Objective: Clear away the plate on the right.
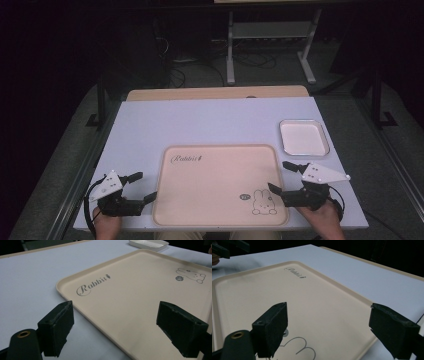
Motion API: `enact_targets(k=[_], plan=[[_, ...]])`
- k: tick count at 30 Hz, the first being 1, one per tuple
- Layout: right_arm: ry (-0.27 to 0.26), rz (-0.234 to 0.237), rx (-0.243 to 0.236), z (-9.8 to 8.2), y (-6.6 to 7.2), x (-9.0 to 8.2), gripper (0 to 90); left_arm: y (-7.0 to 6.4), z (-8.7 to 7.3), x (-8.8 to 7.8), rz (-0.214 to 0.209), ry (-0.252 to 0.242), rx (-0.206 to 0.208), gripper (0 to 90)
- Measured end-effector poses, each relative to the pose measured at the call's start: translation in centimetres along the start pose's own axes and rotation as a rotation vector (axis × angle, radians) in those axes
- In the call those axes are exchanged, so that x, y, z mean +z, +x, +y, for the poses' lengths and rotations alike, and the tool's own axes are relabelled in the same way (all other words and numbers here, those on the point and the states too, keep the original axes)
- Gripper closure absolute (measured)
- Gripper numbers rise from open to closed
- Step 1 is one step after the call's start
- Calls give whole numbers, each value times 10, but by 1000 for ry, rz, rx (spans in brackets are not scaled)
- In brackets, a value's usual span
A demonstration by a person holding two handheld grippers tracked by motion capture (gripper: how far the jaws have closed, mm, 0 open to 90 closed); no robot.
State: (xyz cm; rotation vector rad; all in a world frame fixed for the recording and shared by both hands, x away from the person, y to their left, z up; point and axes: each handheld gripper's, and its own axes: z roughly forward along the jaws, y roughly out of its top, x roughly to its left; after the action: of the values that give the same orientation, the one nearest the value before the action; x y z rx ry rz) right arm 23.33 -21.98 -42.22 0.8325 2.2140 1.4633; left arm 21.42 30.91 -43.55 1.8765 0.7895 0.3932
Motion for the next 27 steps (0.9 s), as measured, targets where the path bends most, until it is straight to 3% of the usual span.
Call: enact_targets(k=[14,27], plan=[[-28,8,21,-2,-8,-13,145,0,0,-1,6,3,2,140],[1,32,24,-6,-19,-30,142,0,-1,-1,12,5,0,140]])
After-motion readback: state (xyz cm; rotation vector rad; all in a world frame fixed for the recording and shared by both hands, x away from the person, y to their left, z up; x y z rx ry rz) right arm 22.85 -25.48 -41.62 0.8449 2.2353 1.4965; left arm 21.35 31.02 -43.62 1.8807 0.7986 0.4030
